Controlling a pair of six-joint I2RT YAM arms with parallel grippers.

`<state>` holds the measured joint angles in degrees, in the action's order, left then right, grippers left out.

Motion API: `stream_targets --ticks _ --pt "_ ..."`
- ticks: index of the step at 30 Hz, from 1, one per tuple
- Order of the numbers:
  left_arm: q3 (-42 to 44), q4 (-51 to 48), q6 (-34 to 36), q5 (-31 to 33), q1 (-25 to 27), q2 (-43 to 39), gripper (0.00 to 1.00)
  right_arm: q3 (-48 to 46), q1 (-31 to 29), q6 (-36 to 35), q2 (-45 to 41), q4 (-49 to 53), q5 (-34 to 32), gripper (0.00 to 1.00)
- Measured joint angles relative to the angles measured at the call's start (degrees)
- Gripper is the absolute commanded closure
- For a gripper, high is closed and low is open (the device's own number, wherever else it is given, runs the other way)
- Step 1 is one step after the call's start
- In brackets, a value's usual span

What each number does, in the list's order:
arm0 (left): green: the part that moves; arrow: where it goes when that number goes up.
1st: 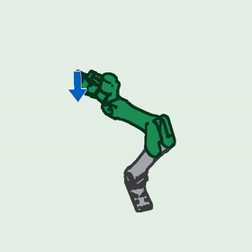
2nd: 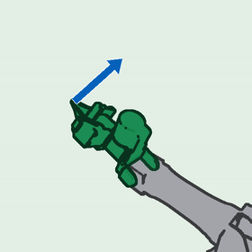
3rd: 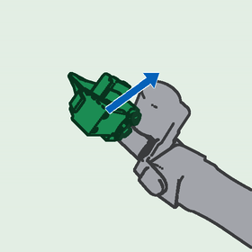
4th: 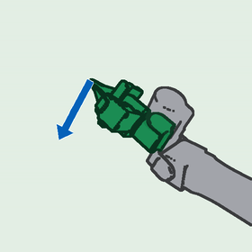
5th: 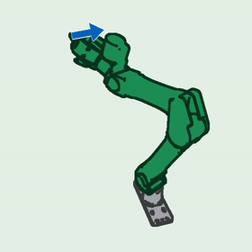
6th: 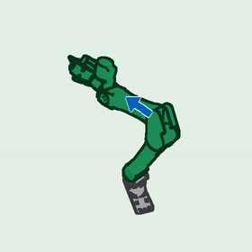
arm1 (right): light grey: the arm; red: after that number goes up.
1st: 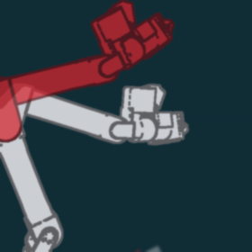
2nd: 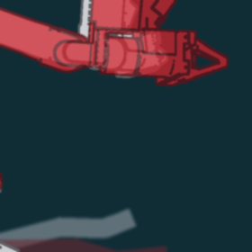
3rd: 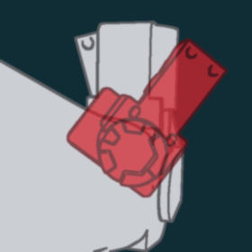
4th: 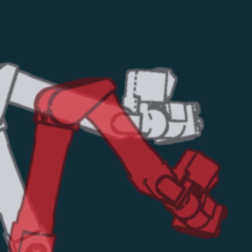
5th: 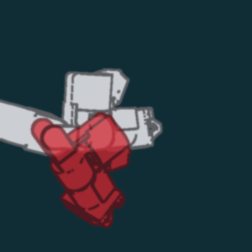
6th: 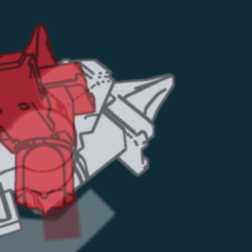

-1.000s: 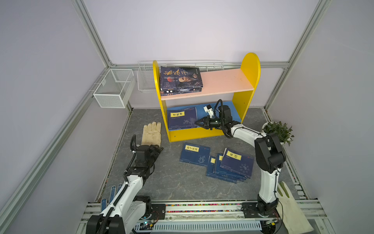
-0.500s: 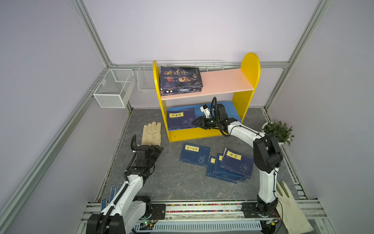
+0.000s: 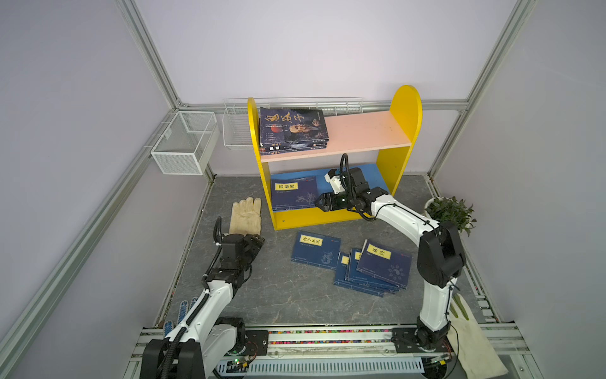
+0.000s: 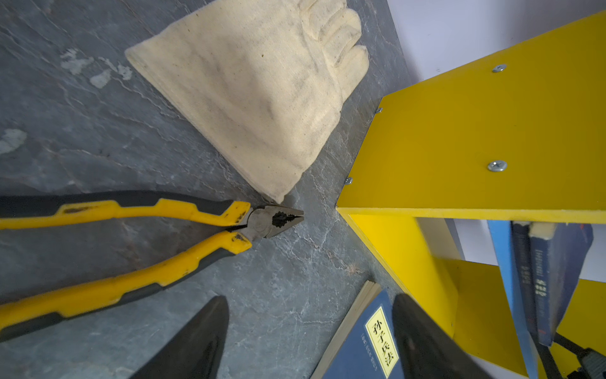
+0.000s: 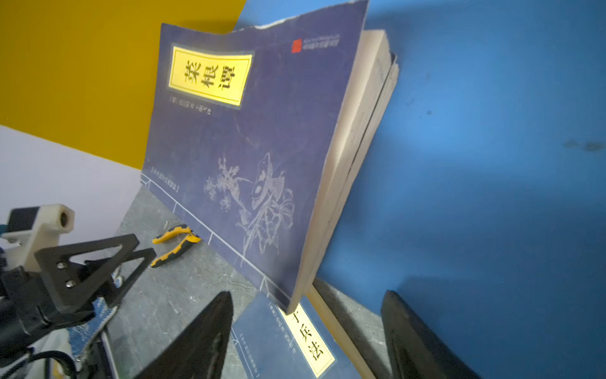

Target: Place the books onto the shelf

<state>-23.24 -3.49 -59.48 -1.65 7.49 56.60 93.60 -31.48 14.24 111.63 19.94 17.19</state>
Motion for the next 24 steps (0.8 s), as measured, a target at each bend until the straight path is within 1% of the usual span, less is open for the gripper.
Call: stream_targets --ticks 7,12,17,24 --pt "-0.02 0.61 0.15 -1.25 0.0 1.2 0.21 3.82 -3.43 -9.42 0.28 7.15 -5.18 0.23" --pt "-0.02 0.61 0.15 -1.42 0.0 1.4 0.21 8.87 -5.07 -13.86 3.43 11.08 -7.98 0.23" --pt "-0.02 0.61 0.15 -1.42 0.0 1.4 0.21 11.34 -5.68 -16.33 5.53 12.98 -9.29 0.23" --pt "-0.02 0.61 0.17 -1.42 0.0 1.4 0.21 13.35 -6.25 -16.85 7.1 12.81 -10.56 0.25"
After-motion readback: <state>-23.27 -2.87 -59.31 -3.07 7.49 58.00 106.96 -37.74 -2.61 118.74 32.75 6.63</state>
